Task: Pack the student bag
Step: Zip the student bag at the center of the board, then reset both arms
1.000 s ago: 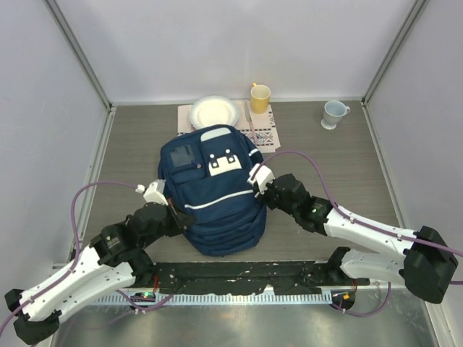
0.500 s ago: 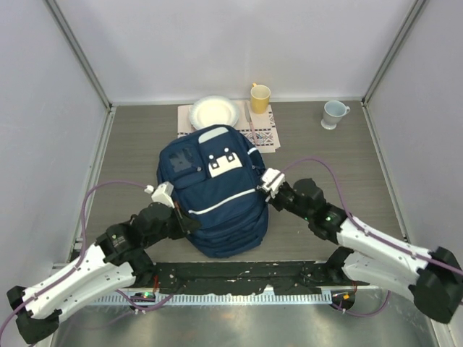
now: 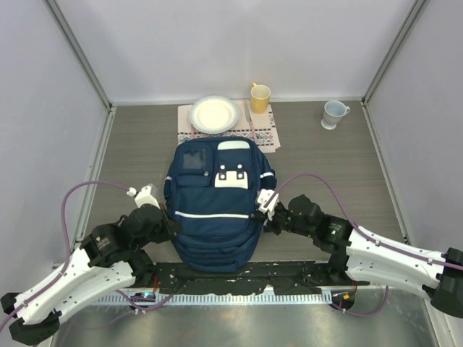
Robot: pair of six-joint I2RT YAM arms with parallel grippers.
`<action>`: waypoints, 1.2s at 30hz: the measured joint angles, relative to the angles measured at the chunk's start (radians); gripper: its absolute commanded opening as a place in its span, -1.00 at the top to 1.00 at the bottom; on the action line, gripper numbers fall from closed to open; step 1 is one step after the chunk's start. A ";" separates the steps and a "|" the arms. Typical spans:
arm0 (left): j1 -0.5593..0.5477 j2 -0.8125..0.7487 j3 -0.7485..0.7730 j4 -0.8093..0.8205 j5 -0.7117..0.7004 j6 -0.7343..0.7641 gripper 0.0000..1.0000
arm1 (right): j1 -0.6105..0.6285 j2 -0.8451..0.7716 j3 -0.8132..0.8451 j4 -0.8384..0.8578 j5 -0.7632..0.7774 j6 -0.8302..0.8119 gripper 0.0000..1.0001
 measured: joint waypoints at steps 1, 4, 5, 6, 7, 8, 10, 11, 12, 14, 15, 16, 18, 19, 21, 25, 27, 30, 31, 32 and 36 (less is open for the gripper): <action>0.000 -0.001 0.002 -0.011 -0.011 -0.010 1.00 | 0.011 0.013 0.000 0.000 0.005 0.002 0.98; 0.000 -0.002 0.004 -0.022 -0.031 -0.029 1.00 | 0.021 0.023 0.000 0.005 0.035 0.006 0.78; 0.000 -0.004 0.004 -0.021 -0.034 -0.035 1.00 | 0.022 0.022 0.000 0.010 0.047 0.007 0.58; 0.000 -0.006 0.004 -0.020 -0.037 -0.042 1.00 | 0.024 0.019 0.000 0.015 0.061 0.009 0.41; 0.000 -0.010 0.004 -0.018 -0.037 -0.047 1.00 | 0.026 0.015 0.000 0.018 0.082 0.013 0.29; 0.000 -0.013 0.004 -0.017 -0.037 -0.050 1.00 | 0.029 0.008 0.000 0.019 0.114 0.018 0.19; 0.000 -0.016 0.003 -0.014 -0.036 -0.056 1.00 | 0.029 -0.007 0.000 0.018 0.185 0.036 -0.05; 0.000 -0.014 0.003 -0.010 -0.034 -0.058 1.00 | 0.031 -0.016 0.000 0.018 0.226 0.045 -0.11; 0.000 -0.013 0.002 -0.007 -0.029 -0.058 1.00 | 0.030 -0.026 0.000 0.021 0.283 0.056 -0.14; 0.000 -0.002 -0.005 -0.005 -0.021 -0.057 1.00 | 0.023 -0.054 0.000 0.024 0.399 0.080 -0.25; 0.000 0.006 -0.010 -0.001 -0.019 -0.057 1.00 | 0.021 -0.069 0.000 0.025 0.442 0.091 -0.30; 0.000 0.013 -0.014 0.003 -0.016 -0.056 1.00 | 0.020 -0.090 0.000 0.026 0.494 0.110 -0.34; 0.000 0.034 -0.025 0.025 -0.006 -0.042 1.00 | 0.019 -0.132 0.000 0.030 0.589 0.153 -0.36; 0.000 0.047 -0.031 0.040 0.001 -0.036 1.00 | 0.019 -0.149 0.000 0.035 0.628 0.178 -0.36; 0.000 0.087 -0.037 0.079 0.018 -0.018 1.00 | 0.017 -0.163 0.001 0.039 0.681 0.226 -0.36; 0.001 0.225 -0.039 0.204 0.072 0.007 1.00 | 0.017 -0.120 0.034 0.003 0.743 0.340 -0.36; 0.001 0.297 -0.039 0.289 0.107 0.015 1.00 | 0.017 -0.085 0.051 -0.021 0.769 0.384 -0.37; 0.001 0.366 -0.039 0.377 0.129 0.018 0.65 | 0.017 -0.046 0.062 -0.064 0.802 0.437 -0.37; 0.001 0.365 -0.039 0.391 0.129 0.019 -0.01 | 0.017 -0.046 0.062 -0.081 0.812 0.449 -0.38; 0.001 0.352 -0.039 0.399 0.126 0.021 -0.22 | 0.017 -0.049 0.062 -0.093 0.823 0.464 -0.38; 0.001 0.269 -0.034 0.400 0.108 0.047 -0.99 | 0.003 -0.093 0.063 -0.129 0.867 0.516 -0.40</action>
